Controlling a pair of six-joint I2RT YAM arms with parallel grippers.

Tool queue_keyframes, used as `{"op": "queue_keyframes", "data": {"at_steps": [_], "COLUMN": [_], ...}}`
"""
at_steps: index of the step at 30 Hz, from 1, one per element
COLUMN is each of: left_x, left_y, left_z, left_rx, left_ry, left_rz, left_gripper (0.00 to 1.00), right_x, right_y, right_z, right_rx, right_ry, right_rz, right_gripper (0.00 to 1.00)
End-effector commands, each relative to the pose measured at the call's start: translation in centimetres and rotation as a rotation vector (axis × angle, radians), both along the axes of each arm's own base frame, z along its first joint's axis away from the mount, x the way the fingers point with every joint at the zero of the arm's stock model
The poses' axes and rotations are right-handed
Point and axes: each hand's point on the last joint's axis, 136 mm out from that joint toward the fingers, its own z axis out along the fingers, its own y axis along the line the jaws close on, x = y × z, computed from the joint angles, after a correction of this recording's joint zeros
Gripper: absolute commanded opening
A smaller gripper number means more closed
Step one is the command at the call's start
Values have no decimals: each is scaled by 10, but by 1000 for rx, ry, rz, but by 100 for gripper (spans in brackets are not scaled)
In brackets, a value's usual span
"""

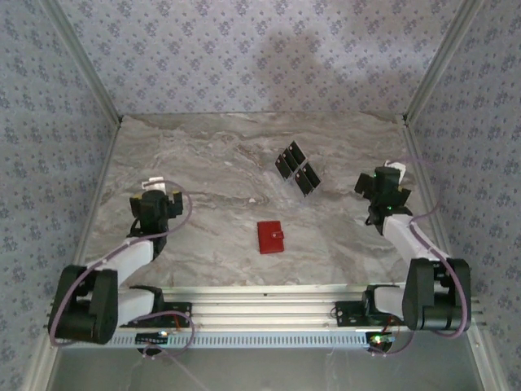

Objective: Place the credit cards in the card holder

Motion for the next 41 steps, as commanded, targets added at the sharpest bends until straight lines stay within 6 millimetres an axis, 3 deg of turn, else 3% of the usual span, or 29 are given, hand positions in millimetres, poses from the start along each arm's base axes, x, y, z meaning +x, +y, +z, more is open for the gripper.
{"op": "queue_keyframes", "data": {"at_steps": [1, 4, 8, 10, 14, 16, 41], "left_x": [24, 36, 42, 41, 54, 53, 55], "left_y": [-4, -5, -3, -2, 6, 7, 7], "left_z": [19, 15, 2, -11, -13, -16, -16], "left_rx": [13, -7, -57, -66, -110, -142, -145], "left_ry": [-125, -103, -141, -147, -112, -87, -87], "left_rz": [-43, -64, -102, -105, -92, -102, -103], "left_gripper": [100, 100, 100, 100, 100, 100, 100], "right_x": [11, 12, 21, 20, 21, 26, 30], "right_y": [0, 8, 28, 30, 28, 34, 38], "right_z": [-3, -17, -14, -21, -31, -39, -39], "right_rx": [-72, -83, -97, -90, -100, -78, -88], "right_ry": [-81, -106, -175, -196, -252, -173, -160], "right_rz": [58, 120, 262, 277, 263, 305, 325], "right_gripper": [100, 100, 100, 100, 100, 100, 100]}}
